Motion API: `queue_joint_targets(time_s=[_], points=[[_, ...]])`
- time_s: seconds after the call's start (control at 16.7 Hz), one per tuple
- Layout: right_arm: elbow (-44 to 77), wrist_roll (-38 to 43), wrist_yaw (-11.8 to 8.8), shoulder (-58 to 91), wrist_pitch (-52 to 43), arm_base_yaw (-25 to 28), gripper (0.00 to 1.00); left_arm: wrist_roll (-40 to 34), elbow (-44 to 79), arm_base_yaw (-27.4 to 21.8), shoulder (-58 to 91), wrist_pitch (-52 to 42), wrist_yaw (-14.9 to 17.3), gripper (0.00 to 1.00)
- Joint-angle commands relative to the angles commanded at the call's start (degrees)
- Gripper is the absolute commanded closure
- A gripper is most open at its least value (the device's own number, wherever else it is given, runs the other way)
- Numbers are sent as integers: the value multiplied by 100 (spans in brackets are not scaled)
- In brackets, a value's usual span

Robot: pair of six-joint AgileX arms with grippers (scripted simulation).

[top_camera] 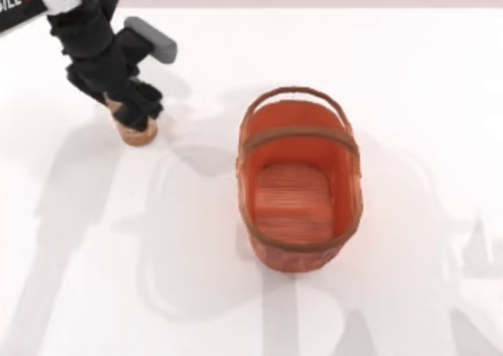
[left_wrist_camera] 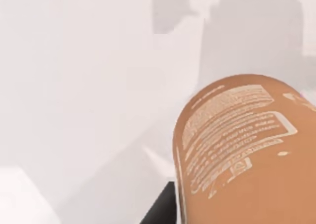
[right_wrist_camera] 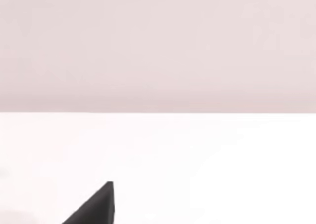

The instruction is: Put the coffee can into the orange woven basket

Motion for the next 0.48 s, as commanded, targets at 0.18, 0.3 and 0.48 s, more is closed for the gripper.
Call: queue_joint_targets(time_s=[0.18, 0.3, 0.48], points=[[0, 0, 0, 0, 0, 0, 0, -364, -403, -96, -182, 1171, 819, 100], [0, 0, 0, 0, 0, 0, 0, -669, -753, -173, -332, 2177, 1486, 100], [0, 0, 0, 0, 0, 0, 0, -1197, -1383, -301, -598, 3918, 2593, 100]])
